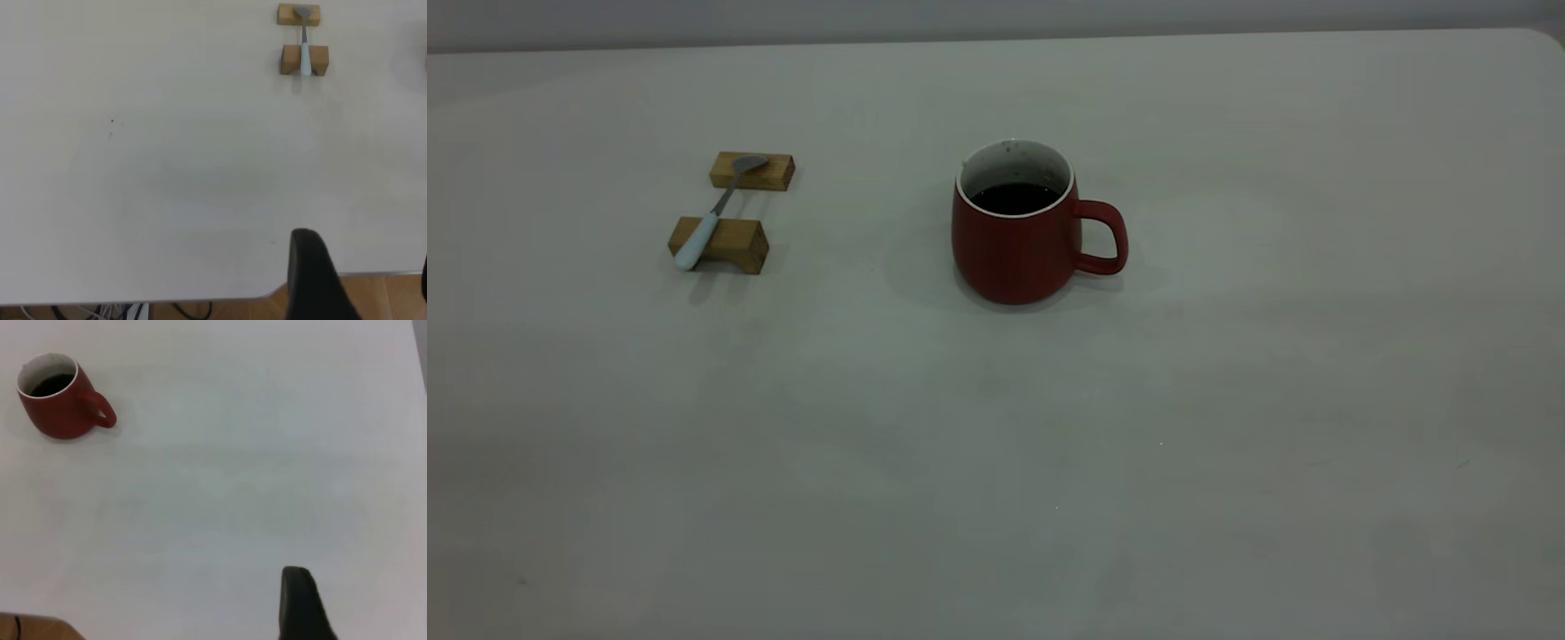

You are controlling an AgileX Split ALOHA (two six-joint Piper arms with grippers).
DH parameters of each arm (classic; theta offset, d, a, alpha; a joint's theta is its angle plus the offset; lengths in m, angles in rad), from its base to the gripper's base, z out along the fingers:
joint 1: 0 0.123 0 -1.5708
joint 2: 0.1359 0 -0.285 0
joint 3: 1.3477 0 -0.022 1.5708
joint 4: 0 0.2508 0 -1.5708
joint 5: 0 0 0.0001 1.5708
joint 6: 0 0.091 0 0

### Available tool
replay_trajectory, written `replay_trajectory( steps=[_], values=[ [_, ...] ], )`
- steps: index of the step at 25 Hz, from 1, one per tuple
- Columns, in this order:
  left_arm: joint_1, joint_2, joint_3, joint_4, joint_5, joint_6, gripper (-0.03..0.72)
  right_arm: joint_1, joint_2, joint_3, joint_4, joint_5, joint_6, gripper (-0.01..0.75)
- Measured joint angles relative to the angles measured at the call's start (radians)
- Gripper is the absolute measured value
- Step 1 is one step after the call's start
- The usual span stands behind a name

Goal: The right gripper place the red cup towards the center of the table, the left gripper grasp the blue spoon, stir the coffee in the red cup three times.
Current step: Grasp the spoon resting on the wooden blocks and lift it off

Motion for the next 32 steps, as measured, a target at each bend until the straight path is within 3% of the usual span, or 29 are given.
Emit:
replay_trajectory(
  steps=[23, 26, 32],
  values=[
    [0.0, 0.003, 0.0, 0.0, 0.0, -0.025, 0.465, -0.001, 0.0, 0.0, 0.0, 0.0, 0.0, 0.484],
    [0.0, 0.059, -0.009, 0.014, -0.01, -0.038, 0.501, -0.001, 0.0, 0.0, 0.0, 0.0, 0.0, 0.484],
    [0.0, 0.358, -0.069, 0.026, -0.184, -0.077, 0.622, -0.001, 0.0, 0.0, 0.0, 0.0, 0.0, 0.484]
  ],
)
